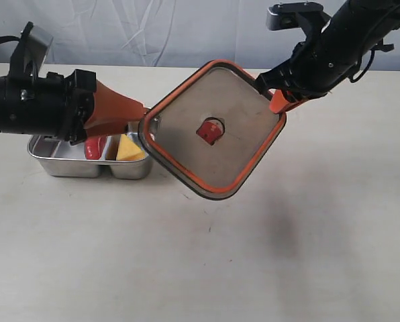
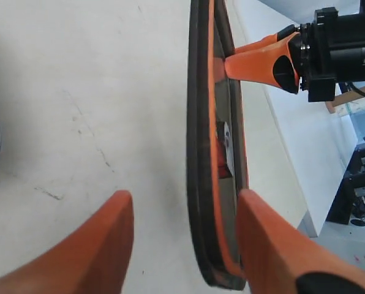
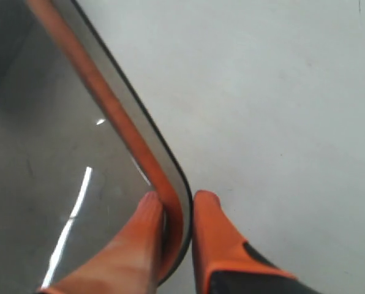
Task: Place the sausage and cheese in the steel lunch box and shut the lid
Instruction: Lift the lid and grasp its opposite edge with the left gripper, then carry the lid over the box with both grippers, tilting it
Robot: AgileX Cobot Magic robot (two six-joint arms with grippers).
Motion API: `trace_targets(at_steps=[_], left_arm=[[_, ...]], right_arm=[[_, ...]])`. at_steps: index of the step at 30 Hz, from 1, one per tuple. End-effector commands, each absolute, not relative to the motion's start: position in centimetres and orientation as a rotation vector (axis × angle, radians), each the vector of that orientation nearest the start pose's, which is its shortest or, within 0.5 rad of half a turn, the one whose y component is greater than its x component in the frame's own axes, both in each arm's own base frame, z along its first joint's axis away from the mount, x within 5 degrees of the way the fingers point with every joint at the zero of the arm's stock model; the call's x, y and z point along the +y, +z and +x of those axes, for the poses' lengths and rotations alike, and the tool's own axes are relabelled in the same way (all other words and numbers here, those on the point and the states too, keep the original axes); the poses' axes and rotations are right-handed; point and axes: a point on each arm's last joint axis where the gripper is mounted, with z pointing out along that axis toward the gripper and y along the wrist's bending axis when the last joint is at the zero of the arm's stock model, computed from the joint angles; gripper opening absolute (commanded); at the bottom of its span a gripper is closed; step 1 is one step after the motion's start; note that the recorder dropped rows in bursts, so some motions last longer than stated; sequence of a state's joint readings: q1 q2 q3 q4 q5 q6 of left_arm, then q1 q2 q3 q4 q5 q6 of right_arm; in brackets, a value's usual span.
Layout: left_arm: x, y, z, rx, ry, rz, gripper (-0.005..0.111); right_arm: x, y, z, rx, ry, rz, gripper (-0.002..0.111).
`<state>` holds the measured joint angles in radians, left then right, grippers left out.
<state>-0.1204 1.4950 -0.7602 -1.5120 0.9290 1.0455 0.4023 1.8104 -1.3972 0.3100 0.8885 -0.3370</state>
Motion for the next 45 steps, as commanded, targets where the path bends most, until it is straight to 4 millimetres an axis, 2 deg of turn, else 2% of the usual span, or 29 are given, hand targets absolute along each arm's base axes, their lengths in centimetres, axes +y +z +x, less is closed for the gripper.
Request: trace_targets(at_steps=[1,7,13,20,23,29,38,40,42,45], left_arm=[[-10.7,24.4,26.1,2.222,-1.403,0.172,0.05],[-10.8,24.5,26.0,2.211,-1.43,0.173,0.05],[-11.1,24.8,25.6,2.197,-1.493,0.209,0.05],[-11.0,24.5,25.3,2.238,-1.468,0.266,0.048],[-11.0,24.3,25.2,2.251,-1.457,0.285,0.038],[-10.9,24.1,25.5,2.259,-1.404,0.27,0.0],[-10.6,23.9,26.0,2.232,-1.288,0.319,0.0],[-10.5,23.9,26.3,2.227,-1.252,0.308,0.0],[-10.4,24.0,26.5,2.211,-1.219,0.321,0.0],[-10.4,24.5,26.9,2.19,-1.203,0.34,0.0]], right_arm=[[17.0,25.1,34.2,2.629,0.435,-0.807,-0.001],[17.6,25.3,34.0,2.6,0.509,-0.828,-0.001],[18.6,25.4,33.8,2.566,0.511,-0.845,-0.001],[19.5,25.5,33.6,2.53,0.52,-0.845,-0.001],[19.6,25.6,33.7,2.524,0.526,-0.838,-0.001],[19.6,25.6,33.6,2.526,0.531,-0.837,-0.001],[19.5,25.5,33.7,2.524,0.502,-0.855,-0.001],[19.4,25.5,33.7,2.524,0.496,-0.856,0.004],[19.4,25.5,33.7,2.524,0.496,-0.856,0.013],[19.4,25.5,33.8,2.521,0.493,-0.855,0.037]])
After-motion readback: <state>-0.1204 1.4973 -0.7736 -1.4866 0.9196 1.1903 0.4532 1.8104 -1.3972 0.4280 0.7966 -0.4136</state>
